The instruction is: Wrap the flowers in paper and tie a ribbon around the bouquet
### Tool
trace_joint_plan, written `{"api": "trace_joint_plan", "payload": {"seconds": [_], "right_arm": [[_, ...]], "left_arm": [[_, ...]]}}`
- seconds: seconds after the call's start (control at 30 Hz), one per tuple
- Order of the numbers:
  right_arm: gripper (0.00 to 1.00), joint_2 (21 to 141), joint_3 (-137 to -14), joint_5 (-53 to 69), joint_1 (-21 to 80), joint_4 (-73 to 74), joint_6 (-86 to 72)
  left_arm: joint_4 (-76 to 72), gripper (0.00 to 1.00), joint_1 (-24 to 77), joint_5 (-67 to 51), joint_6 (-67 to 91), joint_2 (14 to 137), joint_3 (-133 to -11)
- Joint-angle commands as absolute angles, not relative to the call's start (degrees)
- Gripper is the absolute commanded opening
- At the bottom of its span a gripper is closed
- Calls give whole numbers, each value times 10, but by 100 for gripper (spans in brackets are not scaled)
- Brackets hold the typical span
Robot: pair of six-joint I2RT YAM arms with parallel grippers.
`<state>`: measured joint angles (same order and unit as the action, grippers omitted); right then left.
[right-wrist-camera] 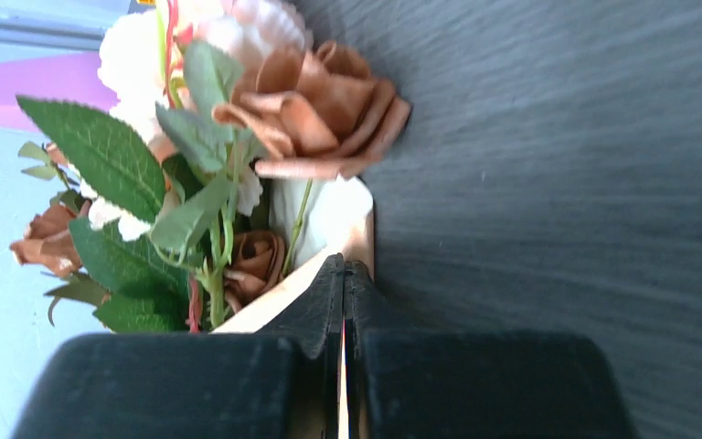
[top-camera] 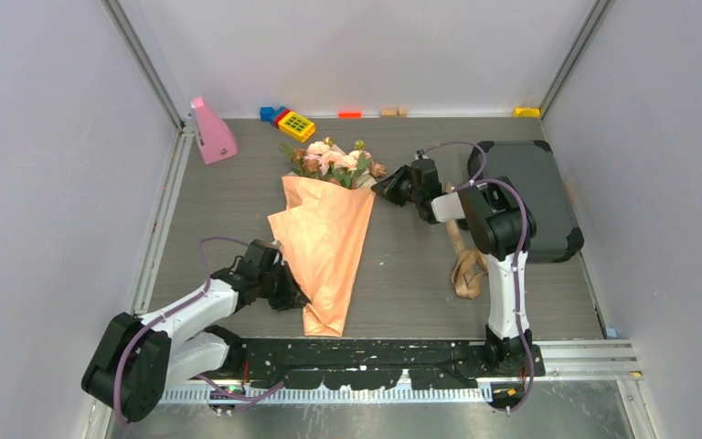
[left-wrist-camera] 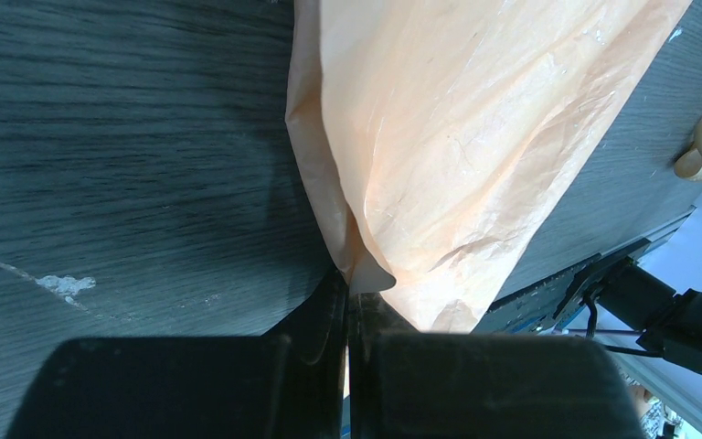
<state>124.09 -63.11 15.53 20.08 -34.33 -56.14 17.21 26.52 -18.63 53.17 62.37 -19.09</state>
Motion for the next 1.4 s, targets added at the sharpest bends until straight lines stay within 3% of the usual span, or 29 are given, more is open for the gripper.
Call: {"api": "trace_joint_plan", "payload": {"seconds": [0.0, 0.17, 0.3, 0.47, 0.53, 0.73, 0.87, 0.97, 1.13, 1.37], "right_arm": [[1, 1273, -666, 102, 189, -240, -544], [1, 1253, -688, 102, 185, -229, -528], [3, 1187, -699, 98, 185, -195, -489], [14, 1075, -672, 94, 186, -138, -443], [24, 1026, -639, 86, 187, -120, -427], [67, 866, -535, 59, 186, -38, -382], [91, 744, -475, -29, 186, 52, -340], [98, 697, -452, -98, 185, 103, -290], [98, 711, -464, -114, 185, 142, -185], [98, 883, -586, -134, 168, 176, -95]], "left_arm": [[265, 0, 268, -117, 506, 646, -165], [257, 12, 268, -126, 505, 637, -166], [264, 30, 268, -125, 507, 614, -176], [294, 59, 268, -100, 512, 547, -204], [317, 69, 268, -80, 511, 520, -220], [376, 99, 267, -5, 507, 488, -275], [387, 100, 267, 28, 498, 513, -312], [394, 100, 267, 34, 485, 543, -344], [427, 100, 267, 64, 462, 553, -402], [494, 100, 267, 133, 451, 502, -445]]}}
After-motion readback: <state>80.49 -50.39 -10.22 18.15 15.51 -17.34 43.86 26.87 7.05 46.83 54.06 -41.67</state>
